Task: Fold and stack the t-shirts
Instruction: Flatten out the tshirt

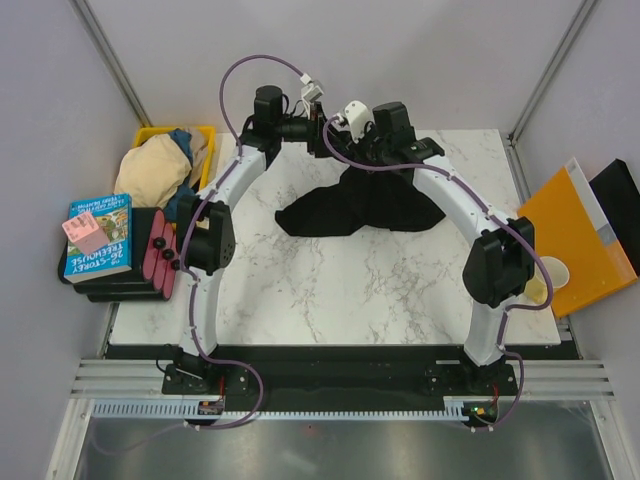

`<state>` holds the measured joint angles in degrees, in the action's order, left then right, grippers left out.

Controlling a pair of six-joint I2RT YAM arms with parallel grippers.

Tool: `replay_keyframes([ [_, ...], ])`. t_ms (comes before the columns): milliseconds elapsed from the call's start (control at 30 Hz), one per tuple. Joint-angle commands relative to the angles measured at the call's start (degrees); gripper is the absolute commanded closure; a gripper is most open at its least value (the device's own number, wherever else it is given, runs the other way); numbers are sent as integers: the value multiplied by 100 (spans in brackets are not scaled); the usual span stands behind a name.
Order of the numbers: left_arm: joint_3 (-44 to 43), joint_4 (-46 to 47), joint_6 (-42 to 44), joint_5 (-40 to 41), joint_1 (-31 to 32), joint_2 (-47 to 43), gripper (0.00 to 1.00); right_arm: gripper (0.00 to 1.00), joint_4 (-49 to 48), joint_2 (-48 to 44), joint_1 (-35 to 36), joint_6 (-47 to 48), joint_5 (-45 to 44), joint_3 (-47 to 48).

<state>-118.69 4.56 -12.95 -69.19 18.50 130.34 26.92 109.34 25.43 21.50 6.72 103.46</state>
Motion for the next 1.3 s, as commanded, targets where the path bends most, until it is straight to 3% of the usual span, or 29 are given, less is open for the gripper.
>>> replay_keyframes([
  [0, 135, -631, 934, 325, -206, -246, 19, 100, 392, -299, -82, 820, -22, 298],
  [100, 241, -824, 1286, 555, -443, -211, 4, 100, 735, -439, -126, 1146, 66, 341],
  [200, 137, -1464, 2136, 285, -742, -132, 0, 100, 964, -510, -248, 1295, 101, 368],
  [300, -337, -3246, 4031, 370, -822, -45, 0, 100, 1096, -554, -380, 1357, 154, 412],
  [333, -426, -3686, 5221, 475, -813, -62, 0, 100, 1140, -554, -407, 1383, 145, 455],
  [400, -252, -4873, 6509, 949, -735, -271, 0, 100, 1167, -537, -495, 1401, 128, 500],
  [433, 176, -5190, 7812, 1195, -682, -386, 0, 100, 1184, -536, -504, 1419, 128, 561],
  [467, 476, -5454, 8373, 1754, -629, -509, 0, 100, 1228, -519, -530, 1419, 110, 587],
  [600, 2084, -5492, 10763, 2655, -400, -1133, 0, 100, 1255, -458, -601, 1436, 66, 702],
  [700, 2702, -5492, 11278, 2753, -391, -1345, 0, 100, 1272, -414, -618, 1436, 40, 798],
  [833, 2633, -5474, 11271, 2928, -304, -1170, 1, 100, 1307, -396, -618, 1419, 49, 904],
  [1000, 2465, -5088, 10771, 3420, -163, -941, 22, 100, 1343, -431, -618, 1454, 31, 939],
  [1133, 2491, -4561, 10401, 3614, -154, -897, 23, 100, 1351, -484, -627, 1498, 22, 922],
  [1200, 2491, -4394, 10313, 3658, -145, -844, 33, 100, 1360, -519, -618, 1507, 31, 913],
  [1233, 2500, -4350, 10278, 3702, -136, -827, 43, 100, 1343, -519, -636, 1515, 31, 904],
  [1267, 2492, -4280, 10251, 3798, -119, -800, 81, 100, 1351, -528, -636, 1533, 22, 904],
])
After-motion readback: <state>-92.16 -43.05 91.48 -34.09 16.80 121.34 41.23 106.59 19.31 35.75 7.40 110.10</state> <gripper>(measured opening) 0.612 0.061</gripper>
